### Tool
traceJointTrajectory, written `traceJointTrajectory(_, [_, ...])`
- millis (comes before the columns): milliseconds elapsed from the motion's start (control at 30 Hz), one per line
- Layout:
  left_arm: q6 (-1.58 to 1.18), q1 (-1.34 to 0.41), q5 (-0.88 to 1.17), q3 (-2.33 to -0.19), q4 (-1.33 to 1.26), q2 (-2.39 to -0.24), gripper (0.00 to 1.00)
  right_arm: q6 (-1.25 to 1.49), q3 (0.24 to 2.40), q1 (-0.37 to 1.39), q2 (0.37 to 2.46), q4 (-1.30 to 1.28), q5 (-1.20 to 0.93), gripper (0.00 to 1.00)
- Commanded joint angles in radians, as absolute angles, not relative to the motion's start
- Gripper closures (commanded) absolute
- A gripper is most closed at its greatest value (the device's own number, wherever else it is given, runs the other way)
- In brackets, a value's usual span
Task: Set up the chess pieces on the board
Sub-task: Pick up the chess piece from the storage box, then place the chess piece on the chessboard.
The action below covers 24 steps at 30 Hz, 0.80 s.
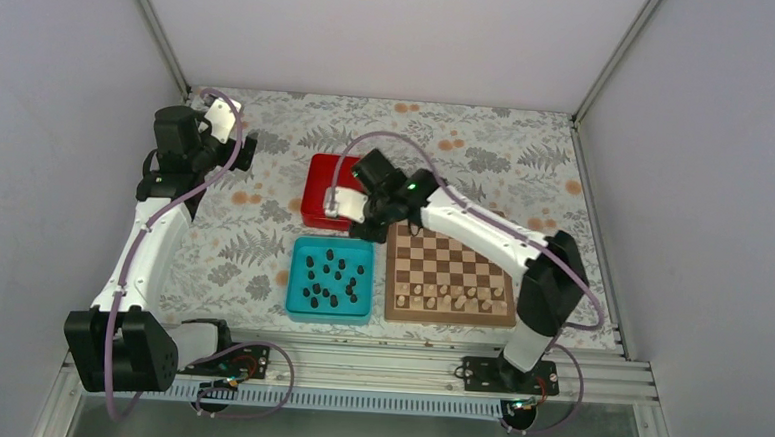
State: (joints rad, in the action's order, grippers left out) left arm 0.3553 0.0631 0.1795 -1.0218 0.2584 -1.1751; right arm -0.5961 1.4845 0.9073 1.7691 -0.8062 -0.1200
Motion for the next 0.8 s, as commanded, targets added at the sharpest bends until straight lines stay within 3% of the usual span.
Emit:
traceJointTrajectory(0, [0.360, 0.063, 0.169, -1.015, 0.230, -1.161, 0.00, -0.583, 1.518, 0.780, 1.675, -0.837, -0.154, 0.96])
traceJointTrajectory(333, [0.359, 0.062, 0.161, -1.019, 0.224, -1.166, 0.00, -0.660, 1.452, 0.434, 1.605, -0.815, -0.170, 0.96])
traceJointTrajectory(767, [0.359, 0.063, 0.157, -1.012, 0.222, -1.163, 0.00, -0.691, 1.319, 0.265, 1.715, -0.729, -0.196, 0.96])
